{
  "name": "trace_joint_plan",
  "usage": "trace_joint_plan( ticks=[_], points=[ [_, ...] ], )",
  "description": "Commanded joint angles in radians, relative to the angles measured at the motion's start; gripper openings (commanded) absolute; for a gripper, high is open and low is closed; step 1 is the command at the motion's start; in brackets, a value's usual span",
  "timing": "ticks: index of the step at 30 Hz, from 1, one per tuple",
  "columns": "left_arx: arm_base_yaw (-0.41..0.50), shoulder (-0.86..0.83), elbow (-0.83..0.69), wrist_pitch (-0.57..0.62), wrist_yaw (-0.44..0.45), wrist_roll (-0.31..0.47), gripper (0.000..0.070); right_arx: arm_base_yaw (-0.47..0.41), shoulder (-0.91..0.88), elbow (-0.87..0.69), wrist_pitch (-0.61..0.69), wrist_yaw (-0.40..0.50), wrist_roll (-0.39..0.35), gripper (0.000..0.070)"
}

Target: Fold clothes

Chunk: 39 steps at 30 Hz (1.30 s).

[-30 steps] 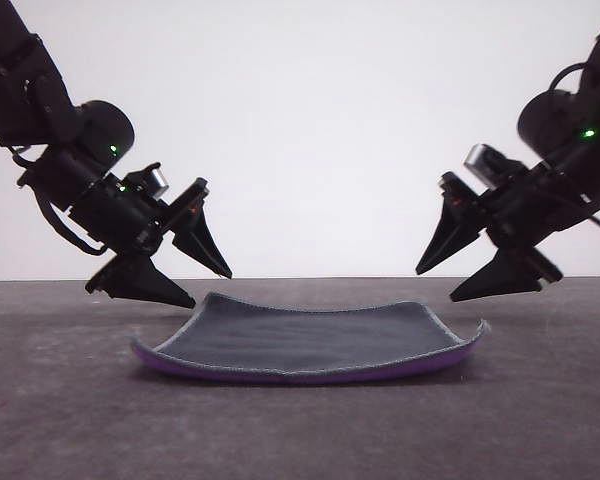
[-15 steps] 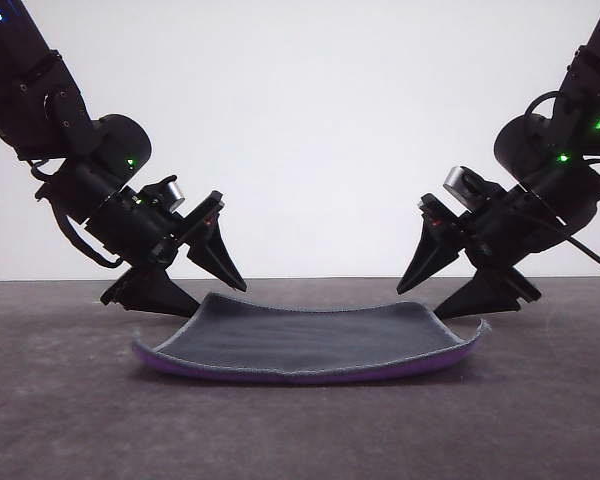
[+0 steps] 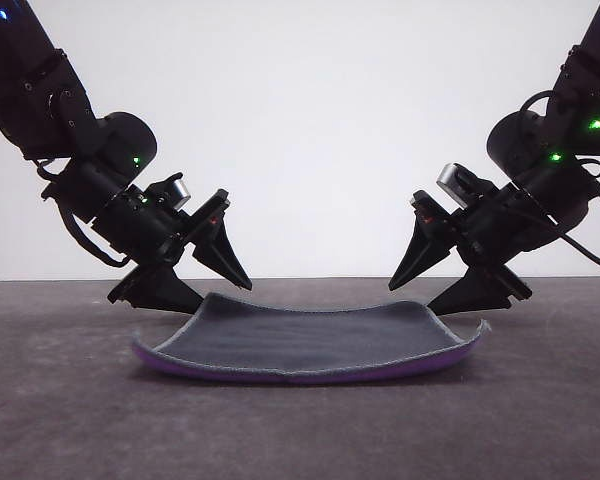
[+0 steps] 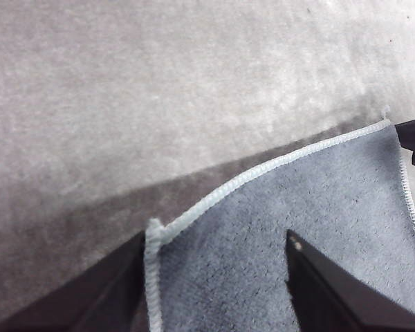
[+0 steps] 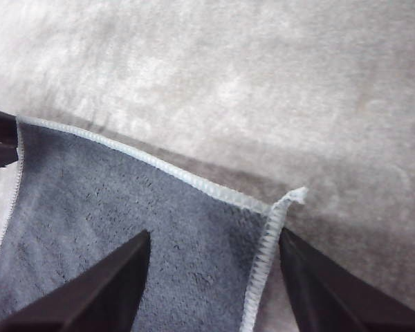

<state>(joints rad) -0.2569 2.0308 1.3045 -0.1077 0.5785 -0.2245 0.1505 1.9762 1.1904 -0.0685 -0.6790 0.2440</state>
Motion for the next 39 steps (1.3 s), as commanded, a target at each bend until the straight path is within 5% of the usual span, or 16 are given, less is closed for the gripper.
trace_joint_plan(
  ticks=[1,11,13,15,16,22,28,39],
  points=[
    [-0.005,0.027,0.018,0.005,0.000,0.013,0.0337,0.005,0.030,0.020,-0.003,0.007,0.005,0.0359],
    [-0.005,0.027,0.018,0.002,0.001,0.014,0.0332,0.012,0.060,0.020,0.015,0.014,0.009,0.0340],
    [-0.005,0.027,0.018,0.000,0.000,0.014,0.0238,0.012,0.060,0.020,0.019,0.013,0.011,0.0223],
    [-0.005,0.027,0.018,-0.001,0.000,0.014,0.0063,0.012,0.060,0.020,0.016,0.015,0.006,0.0031],
    [-0.005,0.027,0.018,0.000,0.000,0.014,0.0007,0.012,0.060,0.020,0.016,0.017,0.000,0.0003],
    [-0.005,0.026,0.018,-0.006,-0.002,0.044,0.0003,0.008,0.058,0.022,0.015,0.010,-0.023,0.0000],
    [0.012,-0.017,0.018,-0.028,0.048,0.065,0.0003,-0.025,0.022,0.023,-0.025,-0.091,-0.047,0.0000],
    [0.011,-0.137,0.018,-0.239,0.064,0.172,0.0003,-0.063,-0.098,0.023,-0.240,-0.248,-0.158,0.0000]
  ],
)
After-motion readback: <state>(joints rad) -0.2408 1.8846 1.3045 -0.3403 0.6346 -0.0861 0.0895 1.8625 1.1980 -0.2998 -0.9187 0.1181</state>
